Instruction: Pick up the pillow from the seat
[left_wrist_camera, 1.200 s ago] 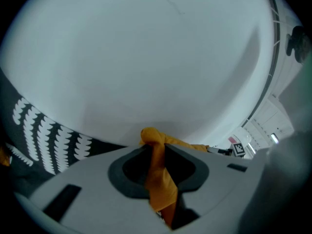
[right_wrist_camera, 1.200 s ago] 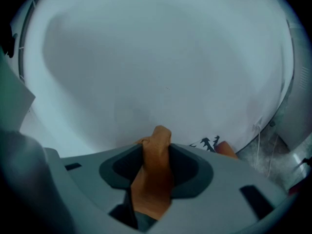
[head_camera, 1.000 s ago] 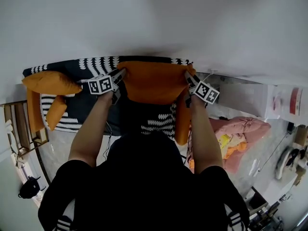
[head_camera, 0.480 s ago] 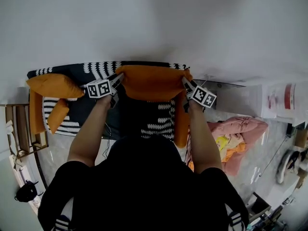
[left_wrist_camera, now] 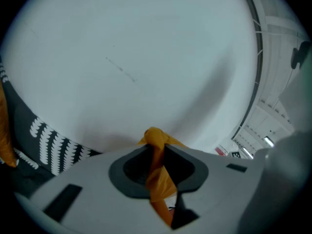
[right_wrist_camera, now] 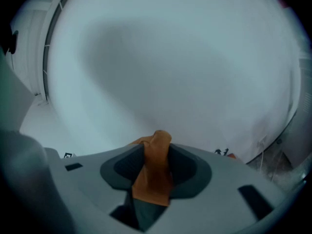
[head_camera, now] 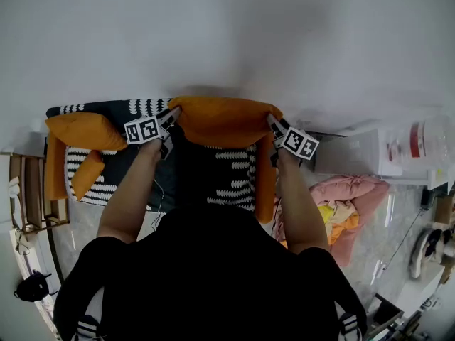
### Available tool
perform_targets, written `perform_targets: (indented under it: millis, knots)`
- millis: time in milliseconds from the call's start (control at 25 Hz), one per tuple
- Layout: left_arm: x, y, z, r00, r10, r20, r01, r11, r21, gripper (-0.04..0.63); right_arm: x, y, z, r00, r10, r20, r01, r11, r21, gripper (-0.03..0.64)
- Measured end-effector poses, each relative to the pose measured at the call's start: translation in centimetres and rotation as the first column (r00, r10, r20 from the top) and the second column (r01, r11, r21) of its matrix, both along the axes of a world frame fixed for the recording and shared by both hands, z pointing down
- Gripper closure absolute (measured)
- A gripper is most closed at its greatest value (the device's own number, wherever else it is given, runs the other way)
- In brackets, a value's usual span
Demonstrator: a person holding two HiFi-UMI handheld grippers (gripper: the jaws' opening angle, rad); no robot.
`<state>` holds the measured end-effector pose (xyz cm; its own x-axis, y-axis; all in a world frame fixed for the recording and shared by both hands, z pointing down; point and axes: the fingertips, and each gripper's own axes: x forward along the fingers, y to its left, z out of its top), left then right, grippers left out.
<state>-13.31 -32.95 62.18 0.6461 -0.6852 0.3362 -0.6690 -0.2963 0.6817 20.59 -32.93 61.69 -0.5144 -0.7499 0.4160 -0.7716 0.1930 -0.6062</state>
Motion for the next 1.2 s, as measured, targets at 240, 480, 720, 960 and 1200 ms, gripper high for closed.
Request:
perform_targets:
  millis: [240,480,720,960,1200]
  knots:
    - [-0.4,1.1,-3.4,1.000,-0.006,-0.003,0.006,0.998,0.057,0.515,-0.2,1.3,-3.1,1.000,-0.006,0.002,0.006,0.999,0.045,0.468]
    - [-0.2,2.5,-5.8,0.999,-0.013,-0.031,0.016,0.997,0.080,0.517,0.0,3.1,-5.4,1.000,-0.010,0.014,0.009,0.997,0.072,0.471]
    - [-0.3,4.4,-7.4,0.999,-0.019,-0.039,0.023,0.995,0.097,0.518,0.1,4.9,-7.5,1.000,-0.022,0.016,0.020,0.995,0.096,0.476]
    - [-0.8,6.1,-9.9,0.999,-0.019,-0.051,0.025,0.992,0.125,0.519,-0.3,6.5,-10.2,0.999,-0.048,0.023,0.044,0.989,0.139,0.479]
    - [-1.0,7.3,-12.1,0.997,-0.025,-0.067,0.035,0.988,0.150,0.520,-0.2,7.6,-12.4,0.997,-0.075,0.012,0.072,0.981,0.183,0.480]
